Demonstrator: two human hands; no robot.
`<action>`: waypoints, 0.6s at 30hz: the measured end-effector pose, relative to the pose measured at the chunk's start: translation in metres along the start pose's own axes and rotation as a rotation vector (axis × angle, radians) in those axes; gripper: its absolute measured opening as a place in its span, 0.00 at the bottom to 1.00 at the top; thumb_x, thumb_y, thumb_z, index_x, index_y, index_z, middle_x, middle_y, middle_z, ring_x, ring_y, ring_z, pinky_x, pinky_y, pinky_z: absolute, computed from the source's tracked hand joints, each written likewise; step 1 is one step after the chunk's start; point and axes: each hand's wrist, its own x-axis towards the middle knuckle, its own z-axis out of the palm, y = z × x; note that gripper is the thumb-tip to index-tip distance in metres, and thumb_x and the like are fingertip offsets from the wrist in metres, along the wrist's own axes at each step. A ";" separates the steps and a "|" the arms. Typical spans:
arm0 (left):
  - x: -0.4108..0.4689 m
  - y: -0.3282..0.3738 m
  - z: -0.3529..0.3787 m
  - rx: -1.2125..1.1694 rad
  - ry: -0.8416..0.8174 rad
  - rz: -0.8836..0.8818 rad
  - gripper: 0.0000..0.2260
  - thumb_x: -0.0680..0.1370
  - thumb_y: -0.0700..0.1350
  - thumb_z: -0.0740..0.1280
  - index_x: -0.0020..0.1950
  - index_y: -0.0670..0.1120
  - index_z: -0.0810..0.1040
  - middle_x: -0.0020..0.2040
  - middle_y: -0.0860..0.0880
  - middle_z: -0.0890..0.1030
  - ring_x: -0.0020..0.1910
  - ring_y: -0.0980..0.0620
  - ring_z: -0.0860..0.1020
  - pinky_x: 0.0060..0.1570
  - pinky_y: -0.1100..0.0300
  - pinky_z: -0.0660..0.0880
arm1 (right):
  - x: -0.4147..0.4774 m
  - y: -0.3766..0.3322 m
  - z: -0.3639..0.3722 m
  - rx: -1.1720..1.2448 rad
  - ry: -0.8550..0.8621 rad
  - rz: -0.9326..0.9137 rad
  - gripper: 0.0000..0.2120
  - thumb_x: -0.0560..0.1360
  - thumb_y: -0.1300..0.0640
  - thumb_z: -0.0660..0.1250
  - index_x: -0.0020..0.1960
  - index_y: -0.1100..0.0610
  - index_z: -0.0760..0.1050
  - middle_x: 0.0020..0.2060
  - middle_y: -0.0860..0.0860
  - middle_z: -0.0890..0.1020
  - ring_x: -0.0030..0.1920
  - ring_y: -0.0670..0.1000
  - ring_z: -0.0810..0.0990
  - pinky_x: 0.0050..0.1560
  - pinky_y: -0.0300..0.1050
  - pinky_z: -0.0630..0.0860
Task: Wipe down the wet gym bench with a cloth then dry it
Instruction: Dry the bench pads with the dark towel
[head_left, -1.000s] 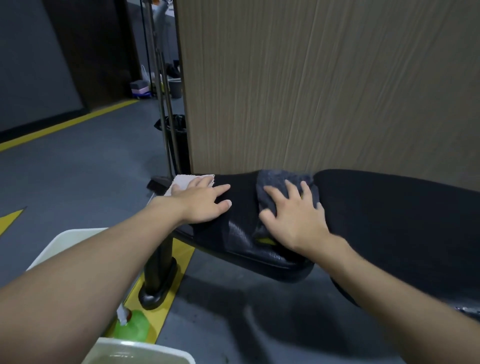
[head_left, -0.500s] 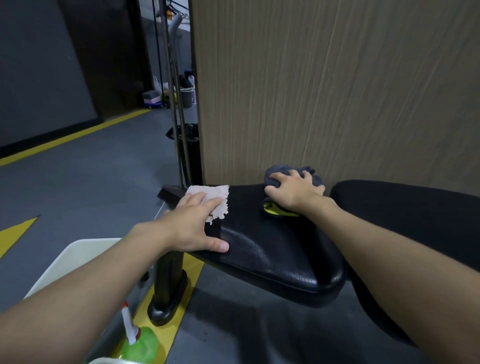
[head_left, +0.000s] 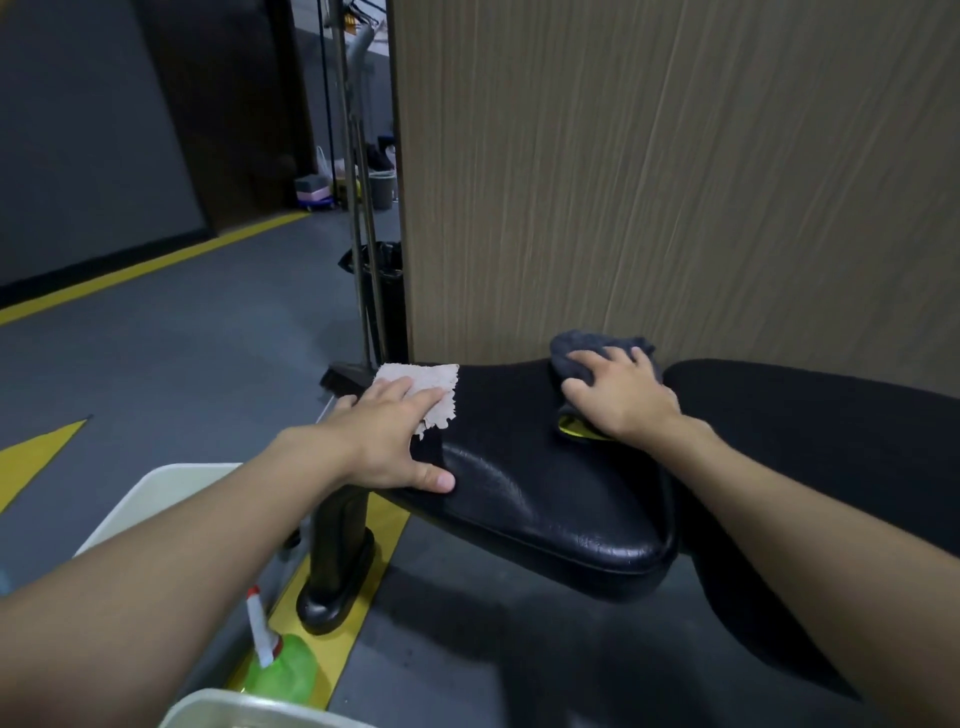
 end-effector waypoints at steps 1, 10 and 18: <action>0.000 0.000 0.001 -0.001 0.002 0.005 0.50 0.67 0.71 0.69 0.80 0.58 0.45 0.81 0.47 0.47 0.79 0.47 0.45 0.75 0.43 0.49 | -0.004 0.002 -0.001 0.000 -0.007 0.024 0.27 0.77 0.42 0.54 0.75 0.41 0.61 0.78 0.49 0.59 0.79 0.59 0.48 0.73 0.67 0.55; 0.004 0.000 0.000 0.039 0.008 0.000 0.51 0.65 0.72 0.69 0.80 0.57 0.46 0.81 0.45 0.49 0.79 0.45 0.46 0.75 0.44 0.50 | -0.087 -0.087 0.033 -0.147 0.091 -0.216 0.29 0.75 0.40 0.54 0.75 0.41 0.60 0.79 0.51 0.57 0.79 0.60 0.43 0.72 0.73 0.47; -0.009 0.004 -0.011 -0.029 -0.045 -0.002 0.46 0.67 0.70 0.70 0.79 0.56 0.54 0.79 0.47 0.55 0.78 0.46 0.50 0.75 0.42 0.50 | -0.164 -0.064 0.043 -0.223 0.355 -0.039 0.32 0.69 0.42 0.57 0.72 0.49 0.71 0.72 0.58 0.72 0.76 0.66 0.60 0.67 0.74 0.60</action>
